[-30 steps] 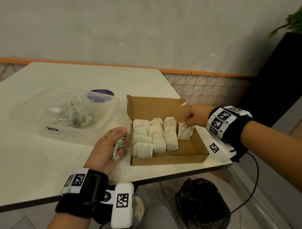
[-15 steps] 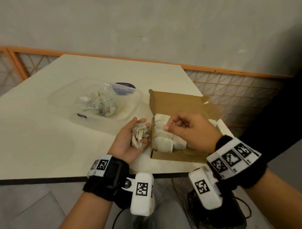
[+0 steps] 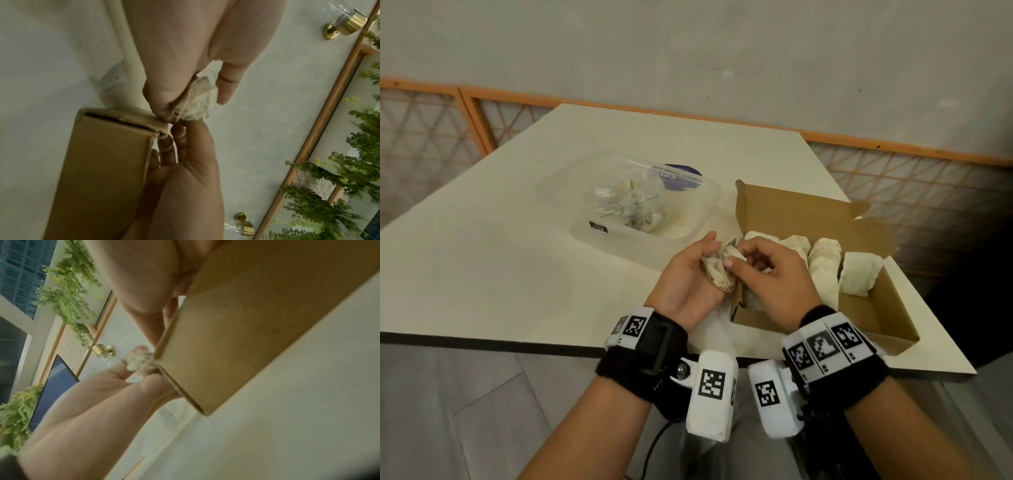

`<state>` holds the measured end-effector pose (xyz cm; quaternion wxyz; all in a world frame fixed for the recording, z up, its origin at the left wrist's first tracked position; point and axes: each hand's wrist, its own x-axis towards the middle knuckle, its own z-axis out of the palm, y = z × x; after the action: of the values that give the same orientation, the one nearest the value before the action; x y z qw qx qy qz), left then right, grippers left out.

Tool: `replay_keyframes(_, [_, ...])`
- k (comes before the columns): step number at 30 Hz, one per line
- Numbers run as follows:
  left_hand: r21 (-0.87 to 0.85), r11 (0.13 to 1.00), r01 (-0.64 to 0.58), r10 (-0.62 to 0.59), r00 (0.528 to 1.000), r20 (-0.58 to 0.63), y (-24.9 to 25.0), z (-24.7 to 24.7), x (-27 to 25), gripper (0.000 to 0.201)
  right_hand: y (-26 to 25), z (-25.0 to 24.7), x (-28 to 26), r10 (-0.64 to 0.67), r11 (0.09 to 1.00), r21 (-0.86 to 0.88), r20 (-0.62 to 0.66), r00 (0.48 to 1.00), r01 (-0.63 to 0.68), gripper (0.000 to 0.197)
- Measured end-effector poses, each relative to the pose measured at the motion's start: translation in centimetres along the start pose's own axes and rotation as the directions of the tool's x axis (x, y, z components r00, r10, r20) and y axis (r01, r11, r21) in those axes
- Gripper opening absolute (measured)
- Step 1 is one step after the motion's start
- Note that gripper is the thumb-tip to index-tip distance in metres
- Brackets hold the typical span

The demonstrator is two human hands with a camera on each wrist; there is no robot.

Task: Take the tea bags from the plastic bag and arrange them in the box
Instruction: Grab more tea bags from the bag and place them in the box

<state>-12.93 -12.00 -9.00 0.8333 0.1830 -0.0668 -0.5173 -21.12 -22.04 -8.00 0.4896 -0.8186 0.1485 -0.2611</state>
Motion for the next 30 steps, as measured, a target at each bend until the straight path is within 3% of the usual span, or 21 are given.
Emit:
replay_keyframes(3, [-0.032, 0.997, -0.068, 0.066, 0.995, -0.073, -0.1, -0.9, 0.7, 0.032, -0.1, 0.0, -0.3, 0.009, 0.996, 0.085, -0.024, 1.0, -0.007, 0.014])
replay_keyframes(5, [-0.029, 0.996, -0.08, 0.076, 0.991, -0.11, -0.2, -0.9, 0.8, 0.027, -0.3, -0.1, -0.7, -0.038, 0.995, 0.097, 0.016, 0.999, 0.037, 0.027])
replay_keyframes(7, [0.019, 0.997, -0.072, 0.074, 0.987, -0.146, -0.3, -0.9, 1.0, 0.022, -0.5, -0.1, -1.0, -0.111, 0.993, -0.025, 0.108, 0.988, 0.114, 0.033])
replay_keyframes(10, [-0.01, 0.996, -0.091, 0.089, 0.987, -0.132, -0.3, -0.7, 0.9, 0.019, -0.3, 0.2, -0.8, -0.097, 0.989, -0.1, 0.125, 0.987, 0.109, 0.026])
replay_keyframes(14, [-0.046, 0.994, -0.098, 0.095, 0.994, -0.058, -0.3, -0.5, 0.8, 0.012, 0.2, -0.5, 0.0, -0.007, 0.987, 0.163, 0.065, 0.998, -0.004, 0.007])
replay_keyframes(18, [-0.008, 0.994, -0.107, 0.106, 0.991, -0.084, -0.4, -0.6, 0.8, 0.019, 0.2, -1.1, 0.6, 0.142, 0.887, 0.433, 0.073, 0.987, -0.159, 0.006])
replay_keyframes(22, [-0.003, 0.995, -0.1, 0.099, 0.991, -0.093, -0.4, -1.0, 1.0, 0.044, 0.2, -1.1, 0.8, 0.186, 0.834, 0.523, 0.038, 0.982, -0.178, 0.009])
replay_keyframes(25, [0.004, 0.996, -0.084, 0.084, 0.991, -0.102, -0.5, -0.9, 1.0, 0.028, 0.3, -1.3, 0.9, 0.205, 0.803, 0.568, 0.022, 0.978, -0.181, 0.01])
replay_keyframes(27, [0.025, 0.996, -0.09, 0.092, 0.989, -0.114, -0.5, -0.9, 0.9, 0.033, 0.3, -1.4, 0.9, 0.212, 0.796, 0.576, 0.02, 0.977, -0.184, 0.012])
replay_keyframes(30, [0.103, 0.991, -0.083, 0.088, 0.995, -0.041, -0.4, -0.4, 0.5, 0.017, 0.3, -1.3, 0.9, 0.218, 0.798, 0.567, 0.044, 0.975, -0.204, 0.012])
